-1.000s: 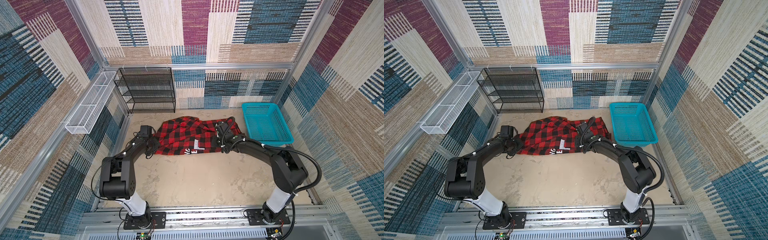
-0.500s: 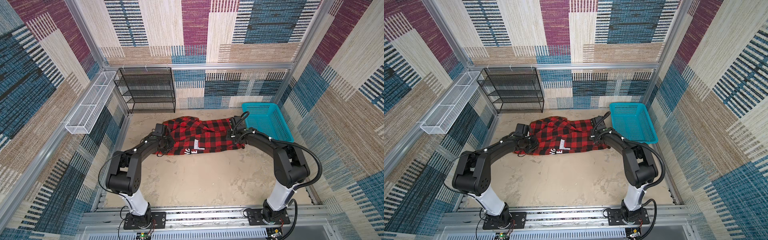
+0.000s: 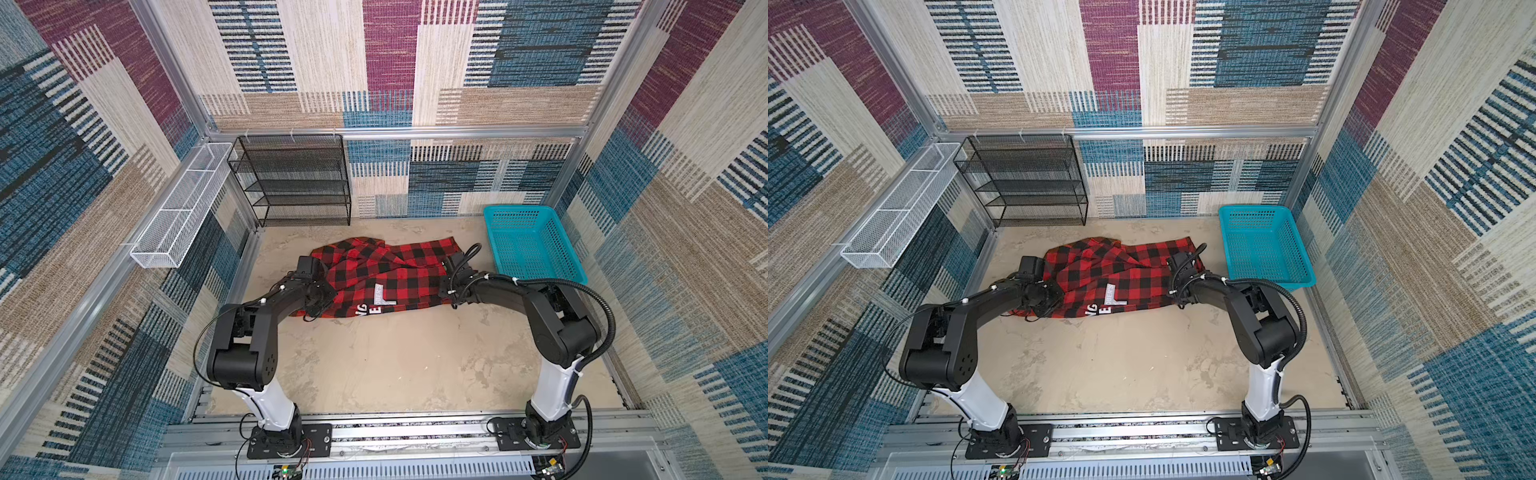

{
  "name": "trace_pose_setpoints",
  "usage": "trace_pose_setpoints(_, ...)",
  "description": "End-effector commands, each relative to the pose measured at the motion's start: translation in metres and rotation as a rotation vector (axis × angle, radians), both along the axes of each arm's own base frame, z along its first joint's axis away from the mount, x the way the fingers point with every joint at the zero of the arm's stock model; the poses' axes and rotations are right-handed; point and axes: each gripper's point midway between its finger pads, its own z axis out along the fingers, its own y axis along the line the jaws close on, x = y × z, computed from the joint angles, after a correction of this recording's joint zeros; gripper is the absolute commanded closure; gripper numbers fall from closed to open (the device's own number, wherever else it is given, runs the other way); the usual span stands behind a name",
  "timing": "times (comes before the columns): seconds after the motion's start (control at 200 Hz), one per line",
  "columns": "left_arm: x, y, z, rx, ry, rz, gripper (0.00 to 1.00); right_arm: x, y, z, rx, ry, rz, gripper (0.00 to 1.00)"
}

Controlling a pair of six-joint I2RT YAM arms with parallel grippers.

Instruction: Fold and stack the long sleeve shirts

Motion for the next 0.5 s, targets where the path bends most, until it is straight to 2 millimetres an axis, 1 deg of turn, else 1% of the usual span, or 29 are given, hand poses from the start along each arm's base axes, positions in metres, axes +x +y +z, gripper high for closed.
trace_pose_setpoints(0.0, -0.021, 0.01, 0.006, 0.062, 0.039, -0.033, 1.0, -0.053, 0.014, -0.035, 0.059, 0.186, -0.04, 0.52)
trace_pose_setpoints(0.04, -0.024, 0.011, 0.01, 0.069, 0.035, -0.047, 1.0, -0.063, 0.013, -0.037, 0.059, 0.197, -0.056, 0.52)
trace_pose_setpoints(0.09, -0.027, 0.012, 0.015, 0.079, 0.037, -0.065, 1.0, -0.071, 0.01, -0.031, 0.064, 0.184, -0.074, 0.51)
trace_pose_setpoints(0.14, -0.03, 0.013, 0.021, 0.092, 0.039, -0.084, 1.0, -0.075, 0.005, -0.022, 0.064, 0.163, -0.082, 0.5)
trace_pose_setpoints(0.225, -0.031, 0.012, 0.032, 0.098, 0.024, -0.111, 1.0, -0.072, 0.0, 0.008, 0.06, 0.095, -0.074, 0.47)
trace_pose_setpoints(0.255, -0.03, 0.01, 0.037, 0.093, 0.012, -0.119, 1.0, -0.07, -0.001, 0.021, 0.057, 0.07, -0.065, 0.46)
trace_pose_setpoints(0.26, -0.03, 0.01, 0.038, 0.092, 0.01, -0.119, 1.0, -0.069, -0.001, 0.025, 0.056, 0.062, -0.062, 0.46)
trace_pose_setpoints(0.32, -0.027, 0.005, 0.047, 0.079, -0.016, -0.14, 1.0, -0.065, -0.003, 0.047, 0.038, 0.022, -0.043, 0.45)
trace_pose_setpoints(0.351, -0.026, 0.002, 0.051, 0.078, -0.024, -0.148, 1.0, -0.063, -0.007, 0.057, 0.018, 0.008, -0.039, 0.44)
trace_pose_setpoints(0.356, -0.026, 0.002, 0.051, 0.078, -0.025, -0.149, 1.0, -0.062, -0.008, 0.061, 0.014, 0.001, -0.04, 0.44)
trace_pose_setpoints(0.431, -0.026, -0.007, 0.058, 0.077, -0.035, -0.178, 1.0, -0.057, -0.02, 0.08, -0.008, -0.014, -0.038, 0.43)
trace_pose_setpoints(0.466, -0.026, -0.011, 0.059, 0.083, -0.037, -0.188, 1.0, -0.055, -0.025, 0.084, -0.007, -0.012, -0.036, 0.43)
trace_pose_setpoints(0.496, -0.025, -0.014, 0.06, 0.088, -0.04, -0.194, 1.0, -0.053, -0.033, 0.087, -0.009, -0.016, -0.047, 0.43)
